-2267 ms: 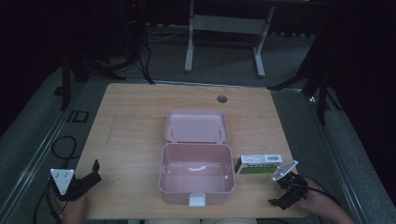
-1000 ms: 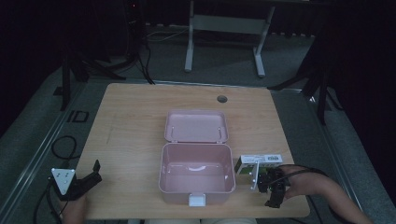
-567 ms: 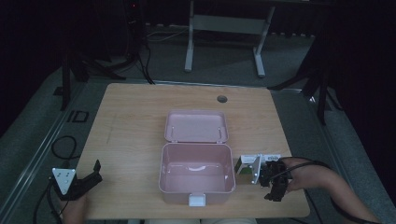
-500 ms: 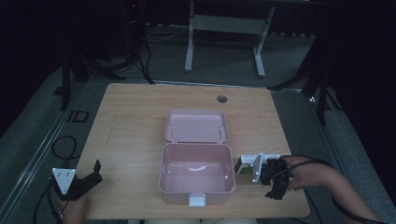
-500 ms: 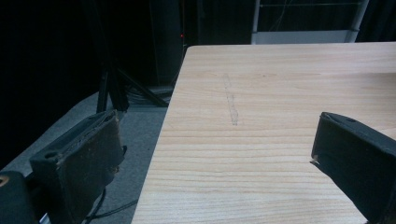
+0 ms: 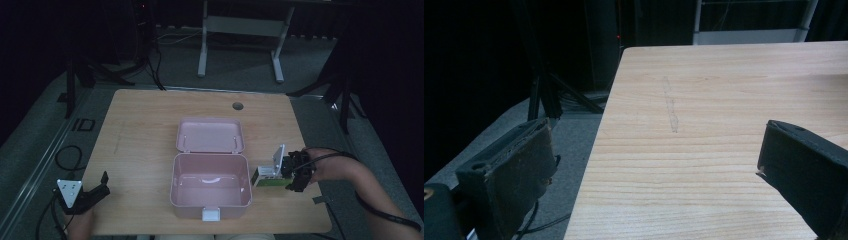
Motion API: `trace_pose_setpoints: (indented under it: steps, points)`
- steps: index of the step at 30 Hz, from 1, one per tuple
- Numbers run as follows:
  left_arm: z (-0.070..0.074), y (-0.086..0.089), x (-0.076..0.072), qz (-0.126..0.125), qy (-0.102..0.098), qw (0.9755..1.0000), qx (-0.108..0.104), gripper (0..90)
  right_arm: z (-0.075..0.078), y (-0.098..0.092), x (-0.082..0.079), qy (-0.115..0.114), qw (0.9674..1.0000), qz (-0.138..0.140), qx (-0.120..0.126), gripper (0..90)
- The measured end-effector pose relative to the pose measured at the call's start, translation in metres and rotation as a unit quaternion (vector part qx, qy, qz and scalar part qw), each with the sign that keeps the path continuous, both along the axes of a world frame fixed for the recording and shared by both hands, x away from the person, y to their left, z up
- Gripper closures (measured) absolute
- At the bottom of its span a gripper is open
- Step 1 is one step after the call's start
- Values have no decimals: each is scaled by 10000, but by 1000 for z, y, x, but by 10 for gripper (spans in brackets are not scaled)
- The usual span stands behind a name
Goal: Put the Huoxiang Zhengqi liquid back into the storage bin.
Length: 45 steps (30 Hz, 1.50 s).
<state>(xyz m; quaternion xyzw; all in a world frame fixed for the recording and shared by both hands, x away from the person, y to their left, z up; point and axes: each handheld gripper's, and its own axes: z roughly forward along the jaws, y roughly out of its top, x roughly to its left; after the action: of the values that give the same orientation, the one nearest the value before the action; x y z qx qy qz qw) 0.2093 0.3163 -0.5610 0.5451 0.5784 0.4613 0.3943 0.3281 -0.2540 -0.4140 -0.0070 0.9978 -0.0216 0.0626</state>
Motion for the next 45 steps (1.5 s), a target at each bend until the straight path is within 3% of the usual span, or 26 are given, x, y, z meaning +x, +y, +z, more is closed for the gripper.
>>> trace_pose_setpoints:
  steps: [10,18,28,33,38,45]
  points:
    - [0,0,0,-1,-2,10000,-11,22,-11,6,22,3,10000,-16,-43,381]
    - [0,0,0,-15,6,10000,5,22,-25,10,36,222,9996,-171,32,386]
    - [0,0,0,-17,11,10000,10,21,-43,15,40,392,9991,-163,2,449]
    - [0,0,0,-18,19,10000,16,22,-50,16,42,374,9991,-195,-39,493]
    - [0,0,0,-11,23,10000,25,21,-58,16,43,414,9988,-202,-137,588]
    - [0,-1,1,-3,25,10000,35,22,-57,15,44,475,9986,-221,-120,620]
